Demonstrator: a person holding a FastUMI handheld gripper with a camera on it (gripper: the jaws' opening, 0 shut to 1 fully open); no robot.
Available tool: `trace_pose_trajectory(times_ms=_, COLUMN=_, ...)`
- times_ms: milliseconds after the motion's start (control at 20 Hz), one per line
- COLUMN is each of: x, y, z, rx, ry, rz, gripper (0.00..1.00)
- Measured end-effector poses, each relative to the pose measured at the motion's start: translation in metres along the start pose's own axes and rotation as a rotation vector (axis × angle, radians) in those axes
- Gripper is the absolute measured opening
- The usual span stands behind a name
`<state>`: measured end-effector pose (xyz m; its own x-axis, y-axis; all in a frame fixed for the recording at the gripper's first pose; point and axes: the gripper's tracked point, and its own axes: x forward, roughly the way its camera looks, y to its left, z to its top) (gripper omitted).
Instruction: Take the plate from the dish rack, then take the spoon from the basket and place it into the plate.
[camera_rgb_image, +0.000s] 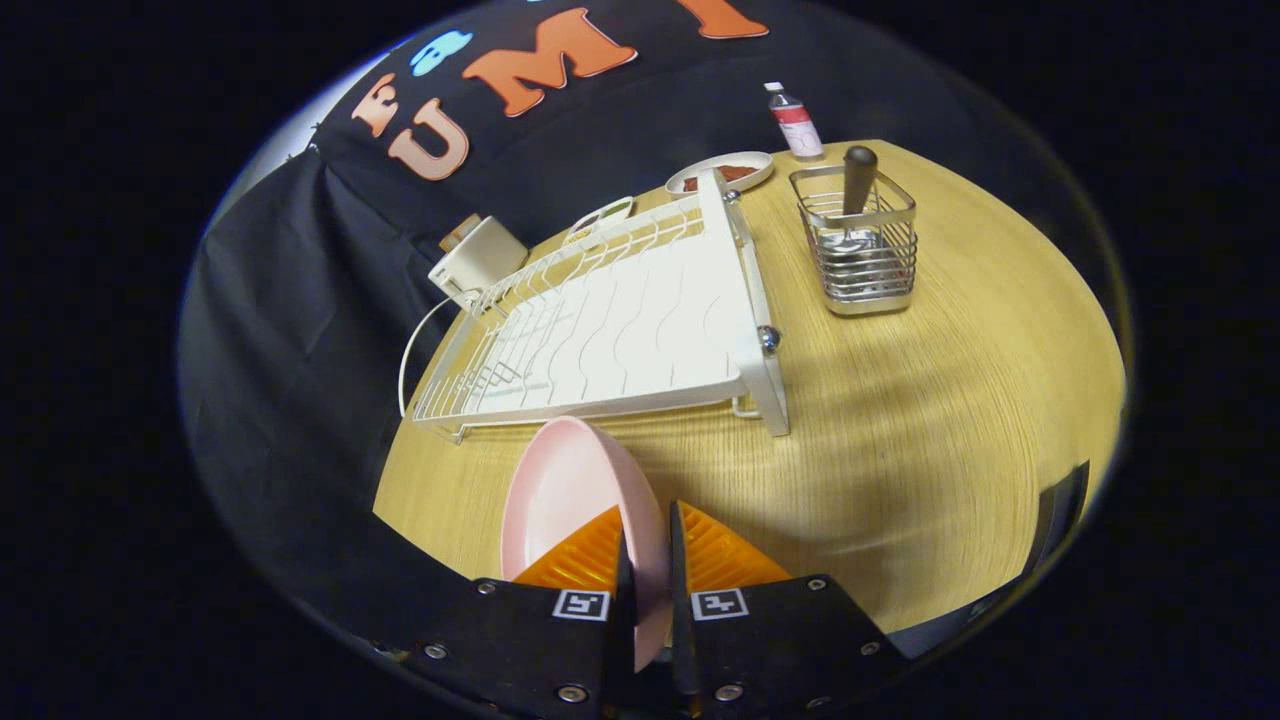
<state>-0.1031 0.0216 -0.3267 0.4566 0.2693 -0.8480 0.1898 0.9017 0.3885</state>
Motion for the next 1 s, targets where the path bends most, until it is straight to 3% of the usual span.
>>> trace_pose_trajectory(times_ms=250, x=0.015, y=-0.011, z=-0.004, rx=0.045, ry=-0.013, rz=-0.019, gripper=0.16)
trace_pose_trajectory(times_ms=400, x=0.018, y=-0.034, z=-0.001, rx=-0.043, ry=-0.039, rz=-0.138, gripper=0.21)
trace_pose_trajectory(times_ms=550, x=0.005, y=-0.027, z=0.012, rx=-0.064, ry=-0.088, rz=-0.127, gripper=0.35)
trace_pose_trajectory(times_ms=700, x=-0.01, y=-0.037, z=0.043, rx=-0.108, ry=-0.211, rz=-0.186, gripper=0.58)
trace_pose_trajectory(times_ms=800, x=-0.02, y=-0.044, z=0.065, rx=-0.138, ry=-0.305, rz=-0.227, gripper=0.68)
trace_pose_trajectory(times_ms=1000, x=-0.046, y=-0.055, z=0.116, rx=-0.17, ry=-0.532, rz=-0.311, gripper=0.72)
